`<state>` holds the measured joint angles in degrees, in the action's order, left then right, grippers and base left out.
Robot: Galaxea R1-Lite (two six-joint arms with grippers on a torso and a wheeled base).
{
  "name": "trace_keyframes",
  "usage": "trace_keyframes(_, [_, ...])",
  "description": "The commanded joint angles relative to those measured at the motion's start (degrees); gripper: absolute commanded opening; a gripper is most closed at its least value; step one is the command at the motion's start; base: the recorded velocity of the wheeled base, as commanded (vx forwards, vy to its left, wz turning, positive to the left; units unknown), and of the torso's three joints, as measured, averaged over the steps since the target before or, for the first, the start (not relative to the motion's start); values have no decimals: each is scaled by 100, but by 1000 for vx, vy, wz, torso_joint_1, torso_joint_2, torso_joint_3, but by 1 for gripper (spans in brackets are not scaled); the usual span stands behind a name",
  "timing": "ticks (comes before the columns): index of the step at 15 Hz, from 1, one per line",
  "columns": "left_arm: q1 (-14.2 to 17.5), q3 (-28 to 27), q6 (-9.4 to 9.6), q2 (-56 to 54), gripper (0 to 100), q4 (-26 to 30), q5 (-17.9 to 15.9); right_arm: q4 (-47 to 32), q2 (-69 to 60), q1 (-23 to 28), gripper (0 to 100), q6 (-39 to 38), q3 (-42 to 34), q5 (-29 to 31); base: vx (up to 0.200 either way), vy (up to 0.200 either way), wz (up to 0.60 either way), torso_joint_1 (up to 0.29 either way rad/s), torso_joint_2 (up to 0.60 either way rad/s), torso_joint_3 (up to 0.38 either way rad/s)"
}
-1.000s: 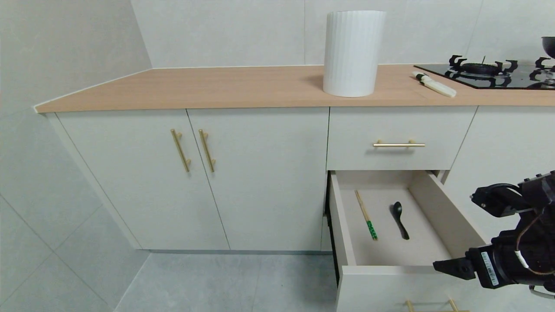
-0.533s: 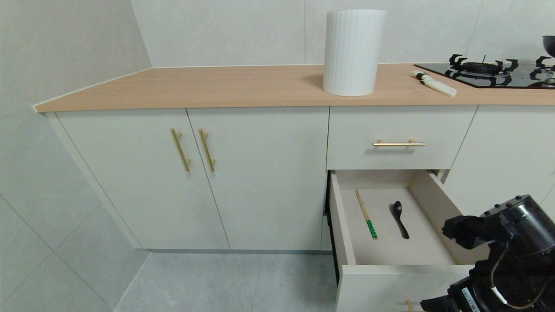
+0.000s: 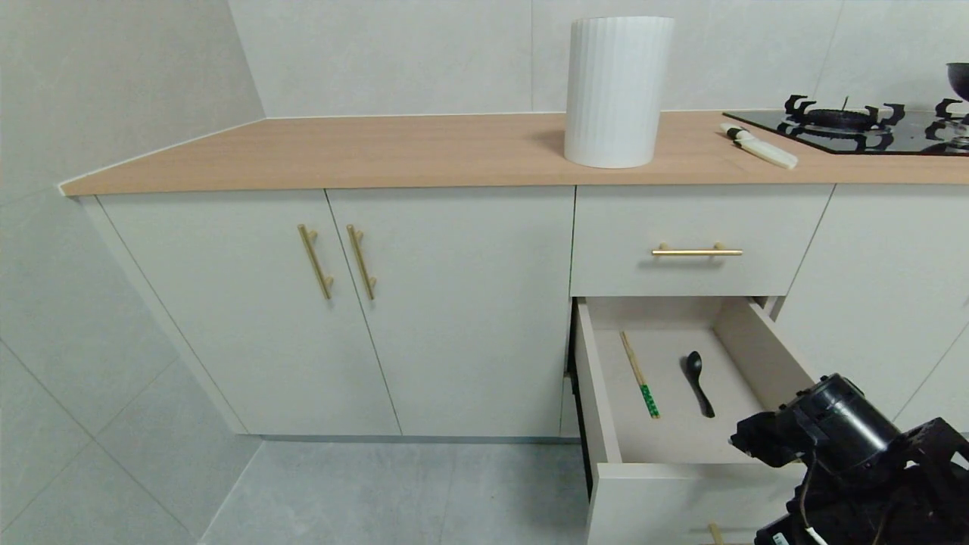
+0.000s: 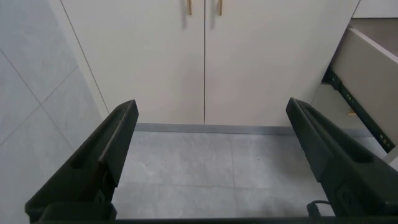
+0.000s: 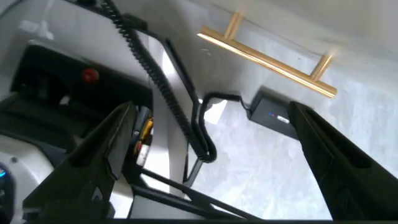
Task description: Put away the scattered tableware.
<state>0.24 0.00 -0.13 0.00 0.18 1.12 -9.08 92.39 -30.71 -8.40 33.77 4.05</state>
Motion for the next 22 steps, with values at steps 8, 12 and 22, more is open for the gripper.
trace_keyframes(8, [2, 0, -4, 0, 100, -1, 2, 21, 763, 408, 100, -944, 622, 861, 0, 0, 0, 0, 0, 0])
trace_keyframes(12, [2, 0, 5, 0, 100, -1, 2, 100, 833, 487, 100, -1182, 745, 870, 0, 0, 0, 0, 0, 0])
trace_keyframes(22, [2, 0, -4, 0, 100, -1, 2, 706, 1396, 759, 100, -1050, 1404, 896, 0, 0, 0, 0, 0, 0])
